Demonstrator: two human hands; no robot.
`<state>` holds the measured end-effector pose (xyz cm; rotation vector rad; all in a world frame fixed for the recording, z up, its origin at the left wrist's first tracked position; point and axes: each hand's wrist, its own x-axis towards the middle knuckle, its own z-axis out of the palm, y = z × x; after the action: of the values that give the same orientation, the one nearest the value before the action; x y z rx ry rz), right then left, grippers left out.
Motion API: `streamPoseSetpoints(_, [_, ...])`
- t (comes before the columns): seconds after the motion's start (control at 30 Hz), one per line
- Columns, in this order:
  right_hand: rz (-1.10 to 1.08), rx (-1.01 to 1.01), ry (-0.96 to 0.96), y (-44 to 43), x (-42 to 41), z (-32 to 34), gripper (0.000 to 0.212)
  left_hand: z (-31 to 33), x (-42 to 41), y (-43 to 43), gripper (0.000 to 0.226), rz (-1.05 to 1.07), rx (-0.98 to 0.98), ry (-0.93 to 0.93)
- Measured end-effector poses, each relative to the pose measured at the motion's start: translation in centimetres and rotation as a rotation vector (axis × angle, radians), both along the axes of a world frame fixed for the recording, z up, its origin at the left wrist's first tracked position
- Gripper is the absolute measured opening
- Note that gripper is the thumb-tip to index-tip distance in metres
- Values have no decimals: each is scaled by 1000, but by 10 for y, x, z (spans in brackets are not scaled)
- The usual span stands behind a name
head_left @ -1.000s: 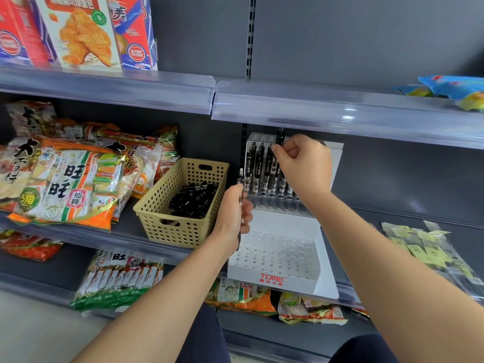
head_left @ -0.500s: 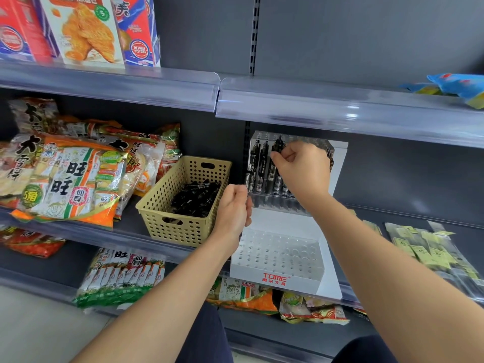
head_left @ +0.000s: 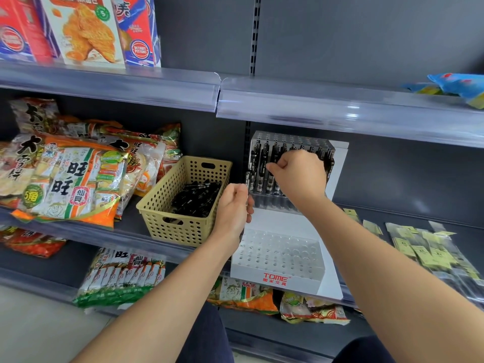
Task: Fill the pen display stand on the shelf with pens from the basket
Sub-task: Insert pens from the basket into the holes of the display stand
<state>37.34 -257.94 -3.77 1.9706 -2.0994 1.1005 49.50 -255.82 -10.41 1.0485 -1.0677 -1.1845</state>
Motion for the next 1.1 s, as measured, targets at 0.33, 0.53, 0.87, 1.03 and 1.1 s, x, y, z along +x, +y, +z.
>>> streamPoseSetpoints(0.33, [56, 4, -16, -2, -3, -8, 43, 3, -1, 1, 23, -15, -2, 3])
streamPoseSetpoints(0.53, [188, 84, -404, 8, -5, -9, 37, 4, -4, 2, 23, -29, -5, 14])
streamPoseSetpoints(0.87, [285, 148, -422, 18, -2, -4, 28, 9, -15, 6, 16, -45, -48, -23])
streamPoseSetpoints(1.03, [237, 93, -277, 21, -5, 3, 28, 6, -16, 4, 11, -50, -69, -68])
streamPoseSetpoints(1.1, [197, 37, -261, 19, -10, 9, 31, 4, -15, 2, 12, -37, -63, -98])
